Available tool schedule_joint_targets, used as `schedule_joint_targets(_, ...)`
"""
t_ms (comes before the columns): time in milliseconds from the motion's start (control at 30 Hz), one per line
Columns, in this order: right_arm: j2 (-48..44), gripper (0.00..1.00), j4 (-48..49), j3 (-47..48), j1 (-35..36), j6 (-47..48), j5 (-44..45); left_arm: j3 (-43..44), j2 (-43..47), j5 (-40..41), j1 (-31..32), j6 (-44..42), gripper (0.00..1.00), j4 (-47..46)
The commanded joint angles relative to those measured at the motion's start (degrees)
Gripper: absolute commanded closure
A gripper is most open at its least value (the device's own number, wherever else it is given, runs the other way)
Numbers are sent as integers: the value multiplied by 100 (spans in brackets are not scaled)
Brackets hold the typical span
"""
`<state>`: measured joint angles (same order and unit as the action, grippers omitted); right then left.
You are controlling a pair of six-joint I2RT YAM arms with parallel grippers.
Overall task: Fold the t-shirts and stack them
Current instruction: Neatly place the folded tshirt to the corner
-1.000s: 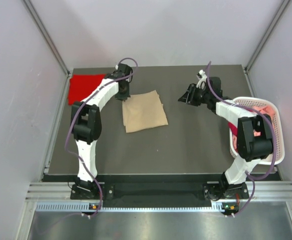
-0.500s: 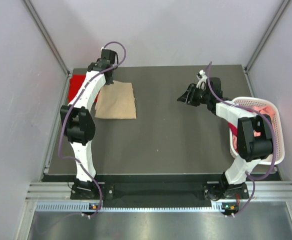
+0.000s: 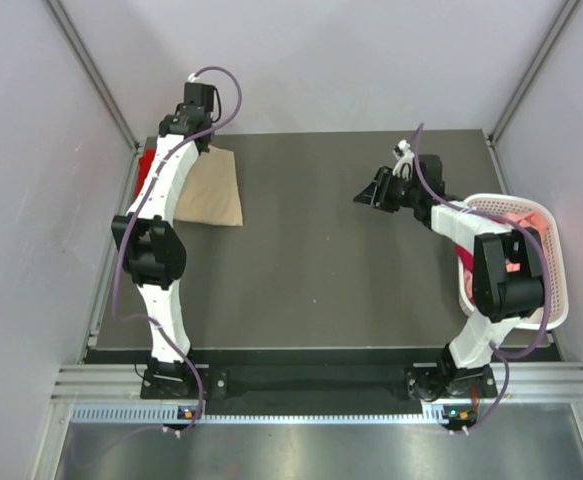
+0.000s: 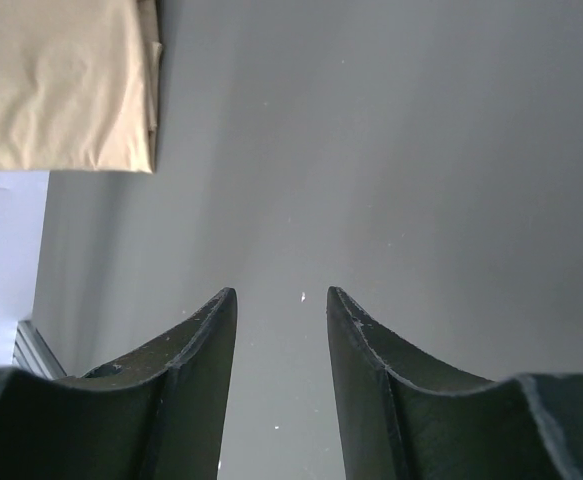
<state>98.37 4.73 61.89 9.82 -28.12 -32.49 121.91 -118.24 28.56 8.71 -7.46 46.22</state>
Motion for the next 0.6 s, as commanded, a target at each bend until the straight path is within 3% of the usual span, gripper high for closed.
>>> schedule_joint_targets(0, 112, 58, 344, 201, -77, 70, -126, 438, 187, 264, -62, -343, 100, -412)
schedule_joint_targets(333, 113, 58, 335, 201, -95, 87, -144, 492, 82, 274, -334, -616, 100, -1026)
schedule_joint_targets(567, 209, 57, 309, 254, -112, 131, -109, 1159, -234, 62, -467, -520, 100, -834)
